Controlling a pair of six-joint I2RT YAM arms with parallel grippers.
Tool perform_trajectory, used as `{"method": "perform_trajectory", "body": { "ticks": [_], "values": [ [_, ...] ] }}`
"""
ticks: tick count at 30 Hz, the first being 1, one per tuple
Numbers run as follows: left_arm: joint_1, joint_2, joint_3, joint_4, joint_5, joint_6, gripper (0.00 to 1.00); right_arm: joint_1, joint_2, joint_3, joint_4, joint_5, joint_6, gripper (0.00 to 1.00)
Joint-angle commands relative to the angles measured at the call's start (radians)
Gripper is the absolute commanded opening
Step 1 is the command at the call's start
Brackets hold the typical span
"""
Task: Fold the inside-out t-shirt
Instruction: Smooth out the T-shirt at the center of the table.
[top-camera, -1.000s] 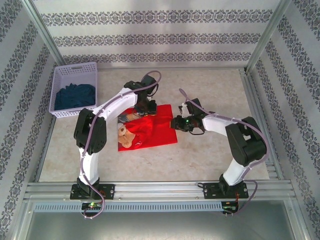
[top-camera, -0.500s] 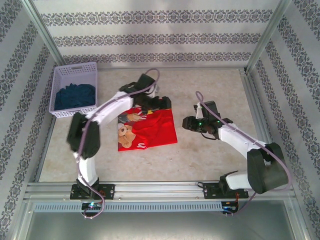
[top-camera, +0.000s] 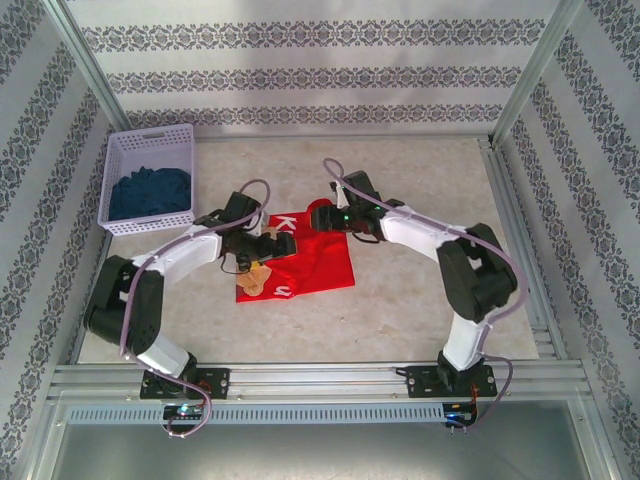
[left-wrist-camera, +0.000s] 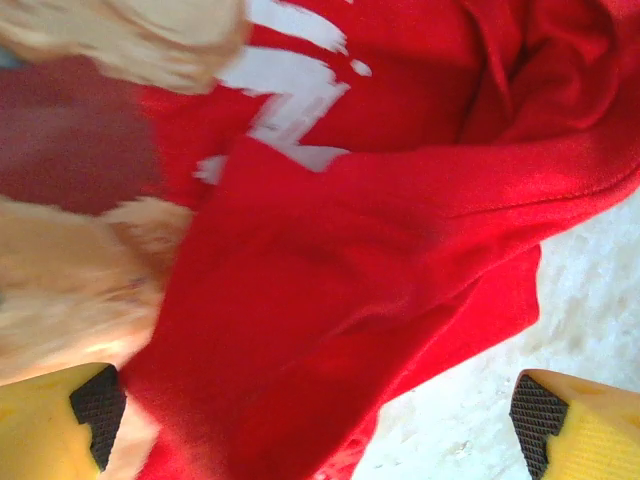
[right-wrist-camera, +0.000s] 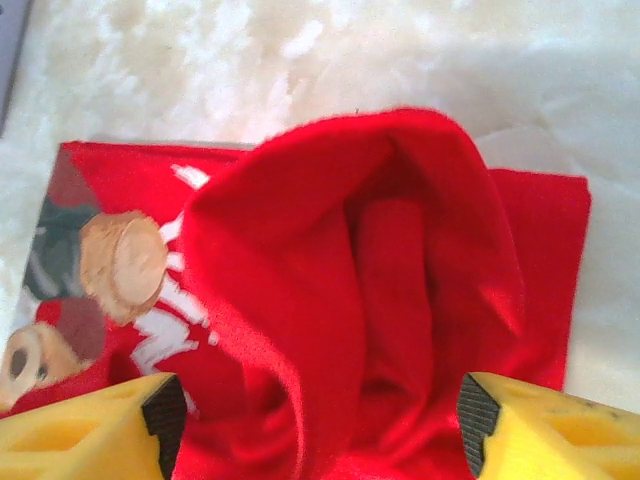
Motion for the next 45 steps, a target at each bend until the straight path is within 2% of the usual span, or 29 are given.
{"method": "perform_trajectory", "body": {
  "ticks": [1, 4, 6, 8, 12, 14, 16, 19, 23, 26, 28, 31, 34, 36, 39, 45],
  "values": [
    [-0.077, 0.016, 0.015, 0.201, 0.086, -0.044, 0.98, -0.013, 0.059, 0.070, -0.086, 0.093, -0.044, 0.63],
    [-0.161, 0.058, 0.043, 0.286, 0.099, -0.067, 0.97, -0.068, 0.112, 0.156, -0.115, 0.082, -0.075, 0.44],
    [-0.214, 0.110, 0.091, 0.318, 0.112, -0.074, 0.97, -0.099, 0.165, 0.237, -0.165, 0.051, -0.095, 0.38],
    [-0.270, 0.176, 0.169, 0.307, 0.112, -0.062, 0.97, -0.127, 0.214, 0.313, -0.207, 0.000, -0.101, 0.38],
    [-0.343, 0.277, 0.346, 0.206, 0.102, 0.008, 0.97, -0.181, 0.254, 0.412, -0.320, -0.103, -0.127, 0.50],
    [-0.360, 0.298, 0.412, 0.123, 0.086, 0.051, 0.98, -0.209, 0.224, 0.405, -0.357, -0.125, -0.147, 0.58],
    [-0.367, 0.298, 0.459, 0.039, 0.087, 0.114, 1.00, -0.244, 0.155, 0.356, -0.376, -0.154, -0.155, 0.62],
    [-0.365, 0.242, 0.465, -0.093, 0.014, 0.211, 1.00, -0.282, -0.003, 0.189, -0.366, -0.185, -0.122, 0.66],
    [-0.346, 0.079, 0.336, -0.141, 0.021, 0.333, 1.00, -0.284, -0.261, -0.164, -0.247, -0.276, -0.029, 0.70],
    [-0.262, -0.021, 0.198, -0.098, -0.006, 0.294, 1.00, -0.206, -0.394, -0.358, -0.108, -0.328, 0.078, 0.73],
    [-0.171, -0.019, 0.164, -0.088, -0.036, 0.210, 1.00, -0.133, -0.394, -0.387, -0.077, -0.277, 0.108, 0.72],
    [-0.082, 0.030, 0.201, -0.030, -0.009, 0.153, 0.98, -0.091, -0.324, -0.386, -0.067, -0.209, 0.122, 0.61],
    [-0.077, 0.158, 0.353, -0.037, 0.003, 0.203, 0.97, -0.091, -0.290, -0.393, -0.033, -0.207, 0.148, 0.48],
    [-0.077, 0.279, 0.465, -0.067, 0.011, 0.227, 0.93, -0.080, -0.294, -0.390, -0.051, -0.193, 0.146, 0.46],
    [-0.083, 0.426, 0.609, -0.095, 0.085, 0.223, 0.86, -0.076, -0.330, -0.414, -0.082, -0.160, 0.152, 0.42],
    [-0.114, 0.577, 0.727, -0.019, 0.184, 0.157, 0.78, -0.043, -0.442, -0.482, -0.063, -0.157, 0.169, 0.38]
  ]
}}
